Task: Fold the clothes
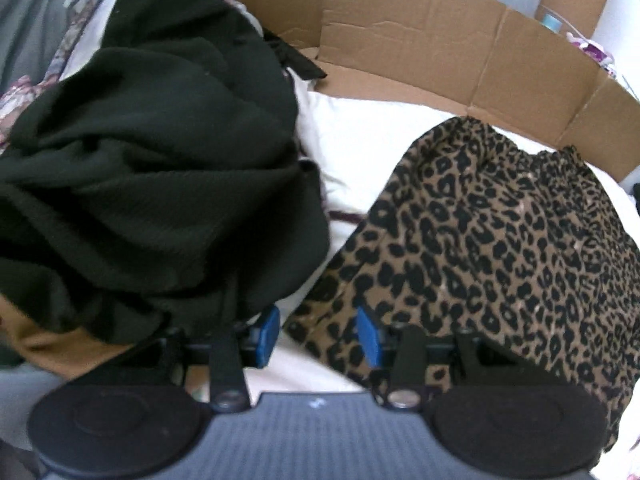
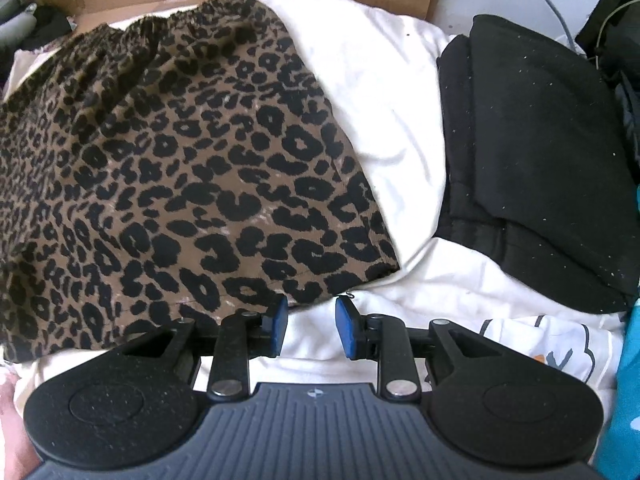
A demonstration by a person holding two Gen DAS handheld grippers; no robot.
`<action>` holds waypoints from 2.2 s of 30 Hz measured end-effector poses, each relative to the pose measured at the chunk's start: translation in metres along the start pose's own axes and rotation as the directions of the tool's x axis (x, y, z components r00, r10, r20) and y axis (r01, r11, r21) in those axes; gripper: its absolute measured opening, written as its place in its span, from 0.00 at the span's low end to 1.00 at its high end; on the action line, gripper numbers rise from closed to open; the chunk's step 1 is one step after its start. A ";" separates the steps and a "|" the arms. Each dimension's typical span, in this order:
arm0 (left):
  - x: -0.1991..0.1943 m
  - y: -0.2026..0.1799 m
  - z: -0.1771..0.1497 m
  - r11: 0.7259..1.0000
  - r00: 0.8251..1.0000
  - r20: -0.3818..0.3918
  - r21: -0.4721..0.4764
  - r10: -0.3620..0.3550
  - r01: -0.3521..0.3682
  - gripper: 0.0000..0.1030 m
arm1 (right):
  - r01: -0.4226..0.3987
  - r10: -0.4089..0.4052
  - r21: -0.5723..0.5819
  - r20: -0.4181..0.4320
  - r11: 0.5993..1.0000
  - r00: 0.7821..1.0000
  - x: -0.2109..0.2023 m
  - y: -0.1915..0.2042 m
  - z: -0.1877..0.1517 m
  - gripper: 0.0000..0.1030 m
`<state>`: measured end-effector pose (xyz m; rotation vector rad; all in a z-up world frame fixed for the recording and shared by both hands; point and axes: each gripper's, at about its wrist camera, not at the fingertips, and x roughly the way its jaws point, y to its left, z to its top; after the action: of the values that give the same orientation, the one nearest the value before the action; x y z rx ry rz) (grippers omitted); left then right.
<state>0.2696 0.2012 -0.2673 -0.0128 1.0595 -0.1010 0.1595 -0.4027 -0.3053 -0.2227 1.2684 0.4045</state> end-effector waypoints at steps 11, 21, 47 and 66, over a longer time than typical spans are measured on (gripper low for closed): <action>-0.010 0.017 -0.023 0.995 0.998 0.056 -0.100 -0.016 0.021 0.44 | -0.042 0.041 0.044 0.028 0.998 0.999 -0.008 0.003 -0.001 0.32; 0.017 0.009 -0.022 0.998 0.997 0.068 -0.057 -0.030 0.034 0.43 | -0.034 0.034 0.002 0.011 0.999 0.999 -0.008 0.011 -0.002 0.32; 0.061 0.016 -0.023 0.998 0.999 0.002 0.029 -0.051 0.051 0.44 | 0.041 -0.042 -0.060 -0.024 0.997 0.999 0.007 0.008 -0.001 0.32; 0.040 0.016 -0.032 0.996 0.997 0.062 0.073 -0.046 0.042 0.05 | 0.045 -0.043 -0.059 0.036 0.997 0.998 0.001 -0.007 -0.005 0.32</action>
<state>0.2624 0.2149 -0.3193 0.0253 0.9919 -0.1772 0.1584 -0.4104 -0.3080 -0.2926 1.2163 0.4074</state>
